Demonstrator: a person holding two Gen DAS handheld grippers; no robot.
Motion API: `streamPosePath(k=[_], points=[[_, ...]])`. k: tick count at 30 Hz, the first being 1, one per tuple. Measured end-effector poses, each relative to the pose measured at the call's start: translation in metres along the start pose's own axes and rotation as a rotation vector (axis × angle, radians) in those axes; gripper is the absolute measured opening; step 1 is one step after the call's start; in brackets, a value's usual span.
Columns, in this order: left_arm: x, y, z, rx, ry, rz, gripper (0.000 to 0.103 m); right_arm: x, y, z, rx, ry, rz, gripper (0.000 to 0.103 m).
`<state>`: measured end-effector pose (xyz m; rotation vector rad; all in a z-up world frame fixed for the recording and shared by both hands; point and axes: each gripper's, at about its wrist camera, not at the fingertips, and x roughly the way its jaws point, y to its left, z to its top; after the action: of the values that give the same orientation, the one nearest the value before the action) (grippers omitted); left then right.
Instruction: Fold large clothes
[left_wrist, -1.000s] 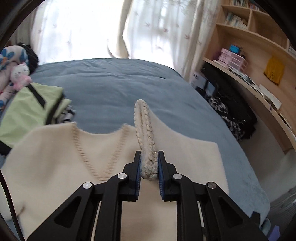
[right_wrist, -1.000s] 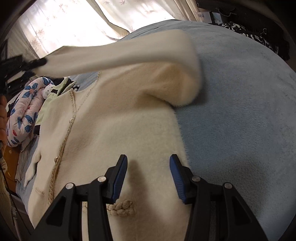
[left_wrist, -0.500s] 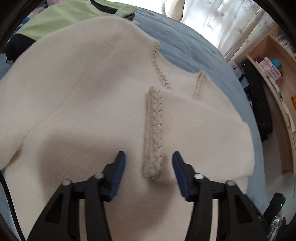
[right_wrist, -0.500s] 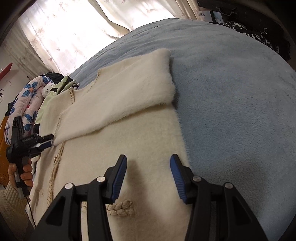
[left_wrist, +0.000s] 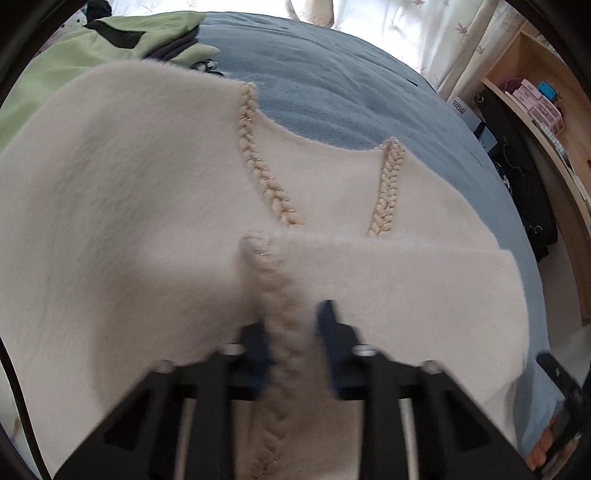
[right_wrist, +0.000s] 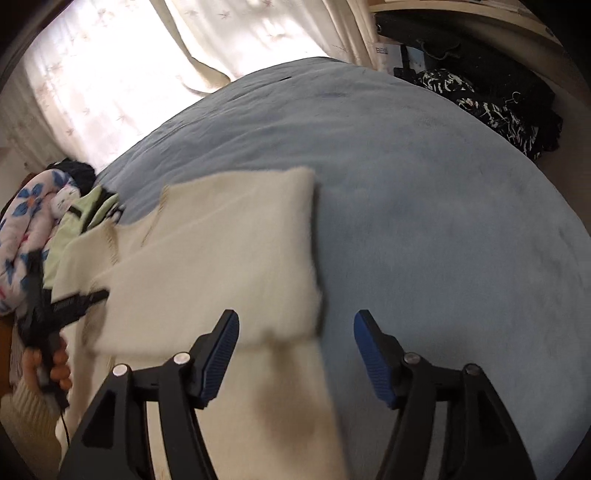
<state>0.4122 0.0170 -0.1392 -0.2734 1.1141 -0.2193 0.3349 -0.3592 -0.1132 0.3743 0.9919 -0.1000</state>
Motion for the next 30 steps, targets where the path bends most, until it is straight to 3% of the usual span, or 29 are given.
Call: streamPosePath(k=[4, 7, 8, 9, 12, 14, 17, 18, 20, 22, 25, 30], points=[[-0.013, -0.025, 0.016, 0.085, -0.065, 0.026, 0.012, 0.046, -0.006, 0.044, 0.042, 0.041, -0.012, 0.065], [-0.035, -0.036, 0.029, 0.102, -0.131, -0.001, 0.012, 0.077, -0.008, 0.064, 0.062, 0.094, 0.021, 0.064], [-0.039, -0.038, 0.033, 0.102, -0.147, -0.005, 0.012, 0.083, -0.005, 0.069, 0.051, 0.101, 0.029, 0.055], [-0.042, -0.04, 0.037, 0.105, -0.164, -0.008, 0.012, 0.086, 0.0, 0.074, 0.016, 0.093, 0.018, 0.015], [-0.041, -0.034, 0.039, 0.102, -0.194, 0.011, 0.012, 0.078, 0.007, 0.081, -0.013, -0.001, 0.022, 0.014], [-0.024, -0.024, 0.038, 0.08, -0.155, 0.046, 0.013, 0.09, 0.011, 0.077, -0.047, 0.033, -0.024, 0.016], [0.01, 0.0, 0.027, 0.031, -0.021, 0.094, 0.024, 0.089, 0.011, 0.071, -0.062, 0.061, -0.067, 0.034], [0.01, 0.006, 0.025, 0.012, -0.028, 0.075, 0.026, 0.08, 0.007, 0.07, -0.041, 0.056, -0.054, 0.042], [-0.003, 0.014, 0.023, -0.032, -0.038, 0.048, 0.033, 0.055, -0.004, 0.065, -0.008, 0.032, -0.007, 0.046], [-0.014, 0.018, 0.021, -0.045, -0.033, 0.032, 0.051, 0.033, -0.013, 0.053, -0.004, 0.017, 0.021, 0.053], [-0.027, 0.02, 0.01, -0.01, -0.046, 0.036, 0.055, 0.019, -0.017, 0.036, -0.03, 0.024, 0.027, 0.064], [-0.022, 0.023, -0.01, -0.029, -0.024, 0.017, 0.055, 0.023, -0.019, 0.01, -0.032, 0.073, 0.065, 0.064]])
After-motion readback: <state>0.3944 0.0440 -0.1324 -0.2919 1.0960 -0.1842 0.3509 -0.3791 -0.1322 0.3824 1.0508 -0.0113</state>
